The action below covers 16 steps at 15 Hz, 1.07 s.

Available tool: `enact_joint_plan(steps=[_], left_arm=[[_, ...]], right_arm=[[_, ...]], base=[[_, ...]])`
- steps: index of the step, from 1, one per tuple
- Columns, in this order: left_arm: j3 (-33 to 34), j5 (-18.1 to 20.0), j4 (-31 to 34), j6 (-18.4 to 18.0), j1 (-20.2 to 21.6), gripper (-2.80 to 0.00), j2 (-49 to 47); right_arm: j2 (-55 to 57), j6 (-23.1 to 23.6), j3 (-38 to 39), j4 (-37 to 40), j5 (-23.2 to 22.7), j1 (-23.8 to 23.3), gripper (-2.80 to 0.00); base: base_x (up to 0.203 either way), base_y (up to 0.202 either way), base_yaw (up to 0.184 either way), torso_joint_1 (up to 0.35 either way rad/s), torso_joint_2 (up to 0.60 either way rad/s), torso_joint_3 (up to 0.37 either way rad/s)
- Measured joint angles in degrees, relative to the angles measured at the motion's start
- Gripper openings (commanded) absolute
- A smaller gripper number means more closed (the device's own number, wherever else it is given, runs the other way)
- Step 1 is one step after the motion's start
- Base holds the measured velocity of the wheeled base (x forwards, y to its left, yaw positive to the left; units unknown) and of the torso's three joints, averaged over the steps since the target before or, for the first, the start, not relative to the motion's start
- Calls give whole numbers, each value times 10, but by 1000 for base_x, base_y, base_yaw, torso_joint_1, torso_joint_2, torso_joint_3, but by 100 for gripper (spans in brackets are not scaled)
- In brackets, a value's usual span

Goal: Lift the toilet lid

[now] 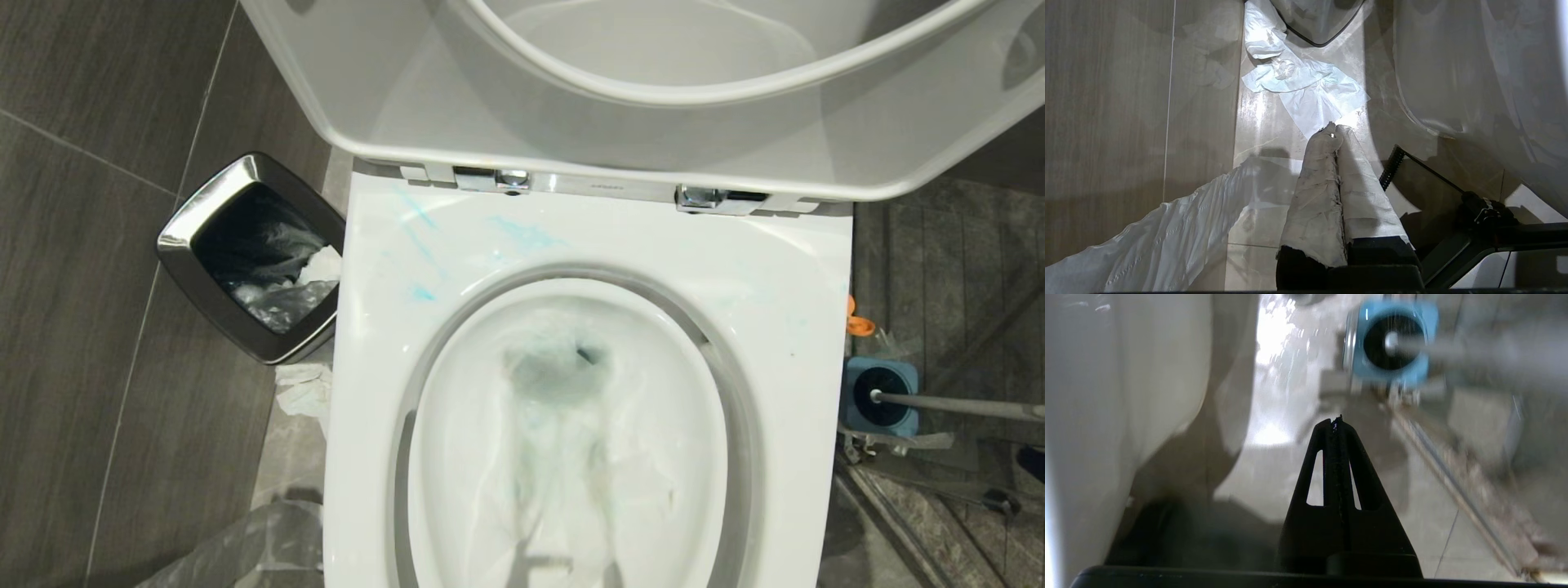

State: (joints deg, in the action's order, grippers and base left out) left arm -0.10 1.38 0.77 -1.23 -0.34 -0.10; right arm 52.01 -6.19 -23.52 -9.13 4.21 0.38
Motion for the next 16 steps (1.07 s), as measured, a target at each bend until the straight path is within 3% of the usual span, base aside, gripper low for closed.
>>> enact_joint_plan(steps=[2,5,8,11,14,16], left_arm=[[0,0,0,0,0,-280,0],[0,0,0,0,0,-280,0],[0,0,0,0,0,-280,0],[0,0,0,0,-1,-280,0],[0,0,0,0,0,-280,0],[0,0,0,0,0,-280,0]], right_arm=[[145,-3,-10,-138,29,29,-280],[321,-31,34,-379,102,154,-280],[436,-86,80,-520,172,264,-280],[535,-107,91,-568,215,292,-280],[647,-97,117,-702,270,298,-280],[701,-106,158,-753,299,300,-280]], base=[[0,0,0,0,0,0],[0,0,0,0,0,0],[0,0,0,1,-9,1],[0,0,0,0,0,0],[0,0,0,0,0,0],[0,0,0,0,0,0]])
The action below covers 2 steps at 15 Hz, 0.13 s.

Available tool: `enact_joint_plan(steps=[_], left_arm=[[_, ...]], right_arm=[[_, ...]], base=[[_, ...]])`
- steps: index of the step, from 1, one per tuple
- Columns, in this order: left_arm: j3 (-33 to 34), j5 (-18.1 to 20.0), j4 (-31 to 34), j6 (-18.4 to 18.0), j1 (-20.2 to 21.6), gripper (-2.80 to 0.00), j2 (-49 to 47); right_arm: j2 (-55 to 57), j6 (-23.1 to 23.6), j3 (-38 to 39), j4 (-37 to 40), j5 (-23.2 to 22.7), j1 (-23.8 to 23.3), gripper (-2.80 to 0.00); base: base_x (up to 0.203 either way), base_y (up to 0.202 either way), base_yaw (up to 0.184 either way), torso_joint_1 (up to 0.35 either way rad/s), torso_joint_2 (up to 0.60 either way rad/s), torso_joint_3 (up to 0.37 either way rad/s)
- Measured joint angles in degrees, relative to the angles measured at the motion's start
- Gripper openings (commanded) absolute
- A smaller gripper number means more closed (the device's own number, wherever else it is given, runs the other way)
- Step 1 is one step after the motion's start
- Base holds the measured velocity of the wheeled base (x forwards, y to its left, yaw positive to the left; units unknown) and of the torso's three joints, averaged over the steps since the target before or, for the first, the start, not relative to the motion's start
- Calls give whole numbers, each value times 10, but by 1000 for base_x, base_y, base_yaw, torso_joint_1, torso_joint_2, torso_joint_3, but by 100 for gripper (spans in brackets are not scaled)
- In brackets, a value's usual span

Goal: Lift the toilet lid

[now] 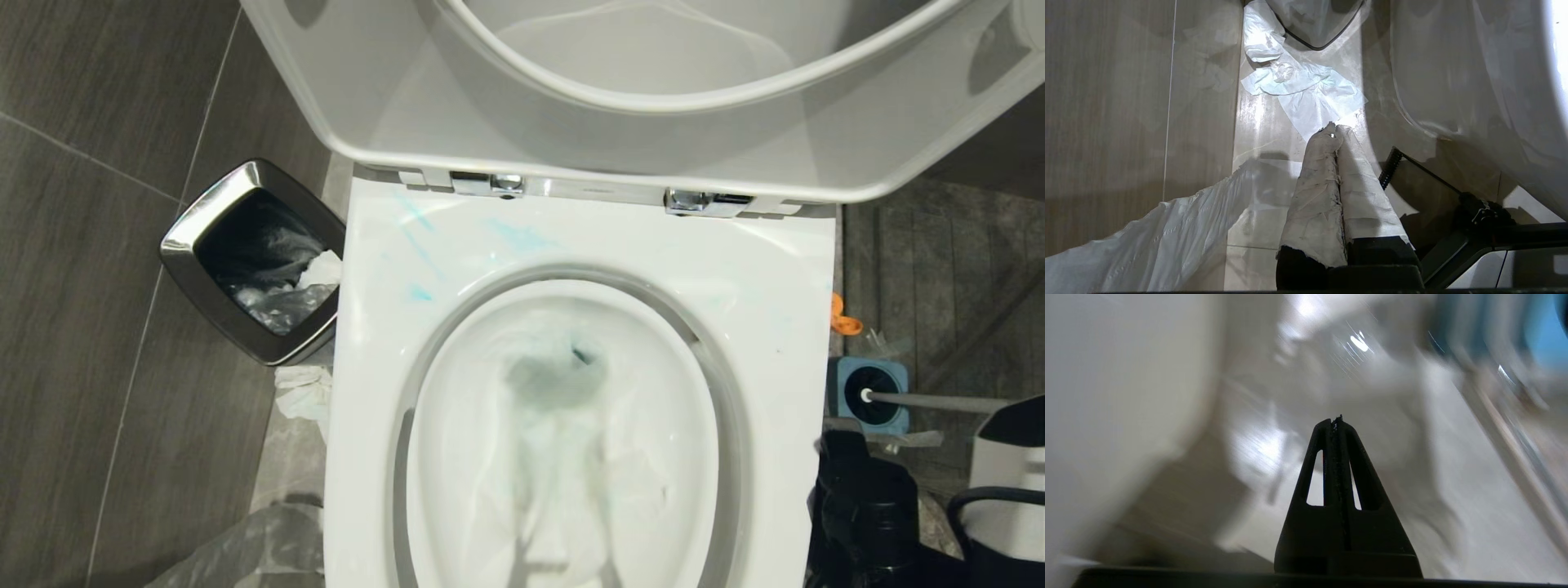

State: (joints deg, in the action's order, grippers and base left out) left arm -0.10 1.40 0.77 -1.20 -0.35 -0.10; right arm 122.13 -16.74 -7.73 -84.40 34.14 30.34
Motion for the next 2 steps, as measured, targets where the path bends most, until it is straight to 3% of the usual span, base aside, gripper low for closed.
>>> enact_joint_plan(steps=[2], left_arm=[[0,0,1,0,0,-280,0]], right_arm=[[13,-22,44,-14,12,4,-280]], base=[[0,0,0,0,0,0]])
